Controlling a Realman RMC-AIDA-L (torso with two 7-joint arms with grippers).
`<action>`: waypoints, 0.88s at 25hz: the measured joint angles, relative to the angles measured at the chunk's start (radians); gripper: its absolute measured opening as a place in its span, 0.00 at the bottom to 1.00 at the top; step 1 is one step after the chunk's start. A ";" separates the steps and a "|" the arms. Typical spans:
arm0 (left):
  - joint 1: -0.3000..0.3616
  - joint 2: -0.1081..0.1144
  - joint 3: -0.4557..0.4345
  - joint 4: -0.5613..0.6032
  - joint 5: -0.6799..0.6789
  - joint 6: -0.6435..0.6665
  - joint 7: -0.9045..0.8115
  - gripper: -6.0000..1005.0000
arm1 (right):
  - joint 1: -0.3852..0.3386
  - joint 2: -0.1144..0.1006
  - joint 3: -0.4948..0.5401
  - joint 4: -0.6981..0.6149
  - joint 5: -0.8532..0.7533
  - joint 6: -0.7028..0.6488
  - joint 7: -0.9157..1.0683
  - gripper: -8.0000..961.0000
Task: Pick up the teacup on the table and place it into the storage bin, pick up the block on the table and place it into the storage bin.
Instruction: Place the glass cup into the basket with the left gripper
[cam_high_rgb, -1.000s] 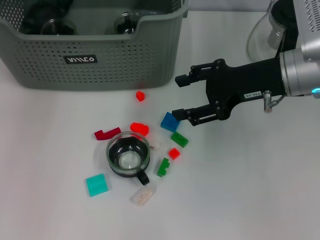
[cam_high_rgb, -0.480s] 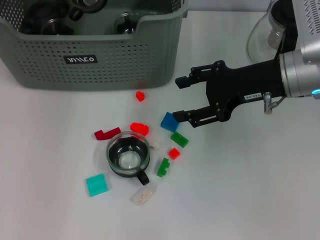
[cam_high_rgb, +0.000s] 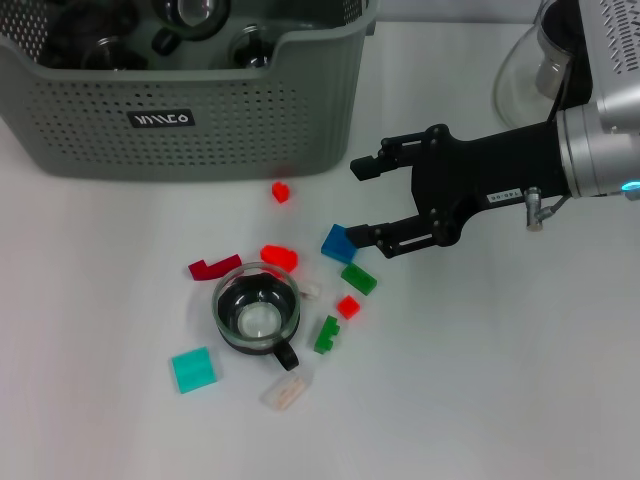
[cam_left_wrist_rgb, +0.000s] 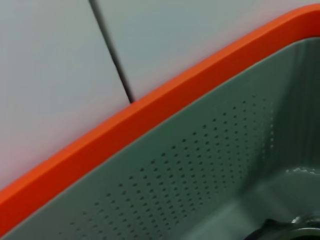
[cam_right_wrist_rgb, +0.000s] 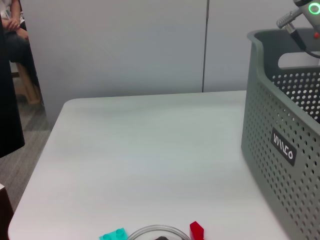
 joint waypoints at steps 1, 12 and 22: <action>-0.001 0.000 0.000 -0.003 0.000 0.001 0.000 0.11 | 0.000 0.000 0.000 0.000 0.000 0.000 0.000 0.84; 0.000 0.000 0.000 -0.004 0.000 0.004 -0.018 0.16 | -0.001 0.002 0.000 0.000 0.000 0.000 0.002 0.84; 0.040 0.004 -0.011 0.145 0.001 0.073 -0.084 0.49 | -0.009 0.002 0.005 0.000 0.001 -0.001 0.002 0.84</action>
